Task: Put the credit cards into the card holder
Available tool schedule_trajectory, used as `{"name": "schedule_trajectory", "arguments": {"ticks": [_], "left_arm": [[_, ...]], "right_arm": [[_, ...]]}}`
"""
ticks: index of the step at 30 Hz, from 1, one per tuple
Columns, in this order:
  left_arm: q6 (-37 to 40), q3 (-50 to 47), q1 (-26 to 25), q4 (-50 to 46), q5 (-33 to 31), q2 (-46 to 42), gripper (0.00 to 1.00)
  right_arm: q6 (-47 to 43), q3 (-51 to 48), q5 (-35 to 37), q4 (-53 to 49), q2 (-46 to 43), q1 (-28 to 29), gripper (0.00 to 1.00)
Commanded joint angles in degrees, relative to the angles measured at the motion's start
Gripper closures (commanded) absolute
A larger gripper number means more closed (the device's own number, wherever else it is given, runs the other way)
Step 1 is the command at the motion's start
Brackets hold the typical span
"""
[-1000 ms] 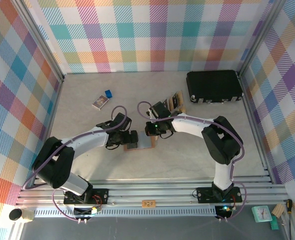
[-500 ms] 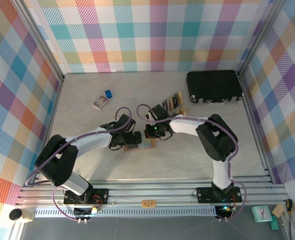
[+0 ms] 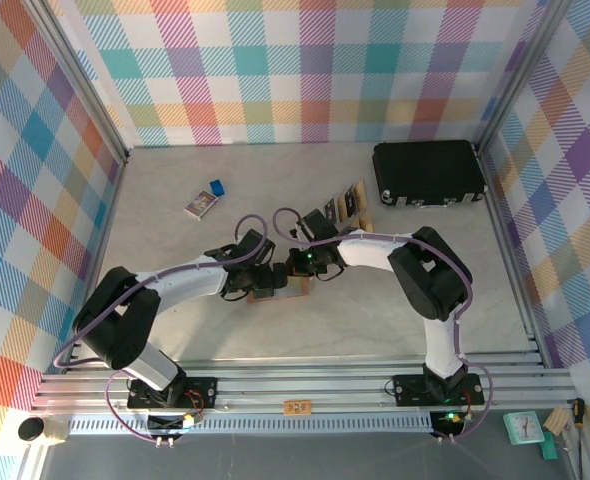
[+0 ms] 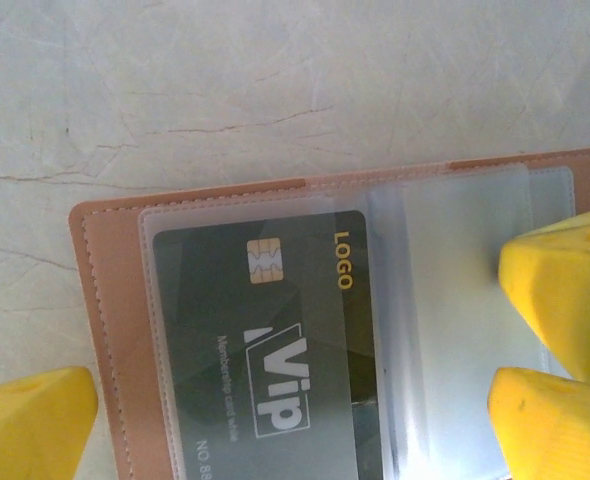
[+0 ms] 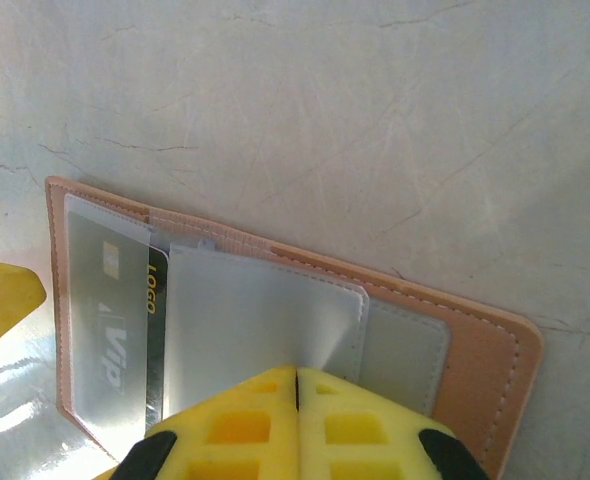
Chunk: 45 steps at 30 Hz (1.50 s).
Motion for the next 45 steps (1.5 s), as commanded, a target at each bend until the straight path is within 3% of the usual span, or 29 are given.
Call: {"name": "schedule_trajectory", "arguments": {"ticks": [1, 10, 14, 20, 23, 45], "left_arm": [[0.0, -0.4, -0.6, 0.2, -1.9, 1.1, 0.00], [0.5, -2.0, -0.8, 0.0, -4.6, 2.1, 0.00], [0.5, -2.2, -0.8, -0.1, -5.0, 2.6, 0.00], [0.5, -3.0, -0.9, 0.2, -5.2, 2.3, 0.00], [0.5, -3.4, -0.9, 0.4, -5.4, 2.1, 0.00], [0.1, -5.0, -0.9, 1.2, -4.9, 2.8, 0.06]], "right_arm": [[0.5, -0.7, -1.4, 0.7, 0.8, -0.1, 0.95], [0.7, -0.9, -1.4, 0.7, -0.5, -0.1, 0.94], [0.7, -0.9, -0.5, 0.0, -2.8, -0.2, 0.86], [0.4, -1.1, 1.9, -1.3, -5.5, -0.4, 0.64], [0.5, -1.6, 2.0, -1.0, -5.3, -0.5, 0.60], [3.0, -2.9, -2.1, 3.2, -0.5, -0.5, 0.61]]}}
